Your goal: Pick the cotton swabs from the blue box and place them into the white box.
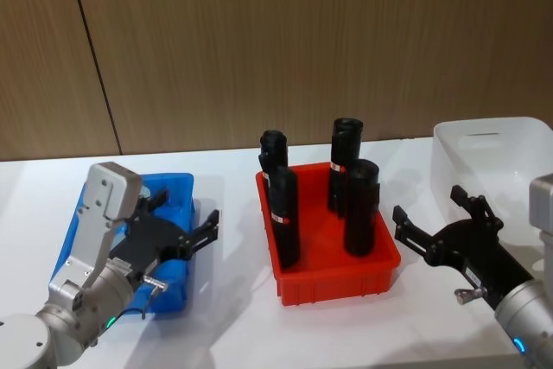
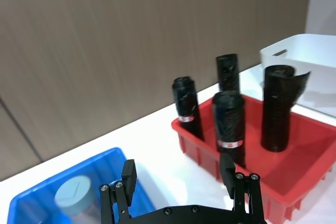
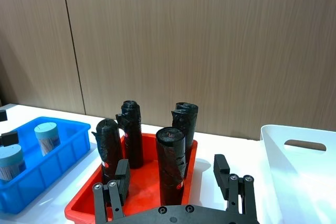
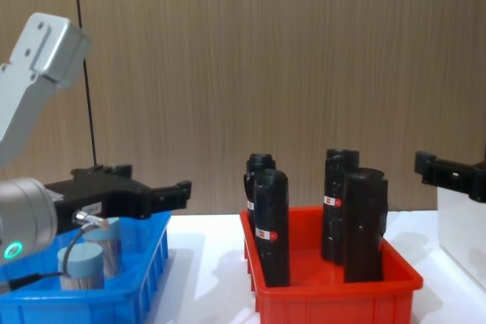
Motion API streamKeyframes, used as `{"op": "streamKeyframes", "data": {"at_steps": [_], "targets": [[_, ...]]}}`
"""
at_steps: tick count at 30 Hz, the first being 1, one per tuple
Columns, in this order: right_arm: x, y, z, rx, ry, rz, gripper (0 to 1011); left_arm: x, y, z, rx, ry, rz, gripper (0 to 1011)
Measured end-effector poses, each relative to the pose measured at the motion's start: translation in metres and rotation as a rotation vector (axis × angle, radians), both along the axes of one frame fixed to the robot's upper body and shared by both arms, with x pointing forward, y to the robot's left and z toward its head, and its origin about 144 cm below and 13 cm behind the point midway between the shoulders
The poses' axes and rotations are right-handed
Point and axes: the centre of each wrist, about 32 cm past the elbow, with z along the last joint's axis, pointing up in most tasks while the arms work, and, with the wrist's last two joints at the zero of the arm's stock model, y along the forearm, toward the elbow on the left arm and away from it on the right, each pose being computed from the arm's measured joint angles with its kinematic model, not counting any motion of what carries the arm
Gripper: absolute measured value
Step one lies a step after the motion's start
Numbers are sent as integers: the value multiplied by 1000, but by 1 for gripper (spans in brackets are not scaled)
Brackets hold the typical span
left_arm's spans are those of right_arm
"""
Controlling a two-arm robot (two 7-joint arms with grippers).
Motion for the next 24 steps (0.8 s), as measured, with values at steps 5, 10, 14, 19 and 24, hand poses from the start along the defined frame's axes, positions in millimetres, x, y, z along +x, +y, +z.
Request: {"op": "streamKeyframes", "data": {"at_steps": [5,10,14,19,24], "targets": [[0,0,0,0,0,0,1001,-3,3,-1,-11,33,67,1000],[0,0,0,0,0,0,1001,-5,5,-1,-18,62,126,999],[0,0,0,0,0,0,1001,-6,7,0,-23,90,174,1000],[0,0,0,0,0,0,1001,-6,11,2,-30,133,229,1000],[0,0,0,0,0,0,1001,-5,16,3,-43,178,278,1000]]}}
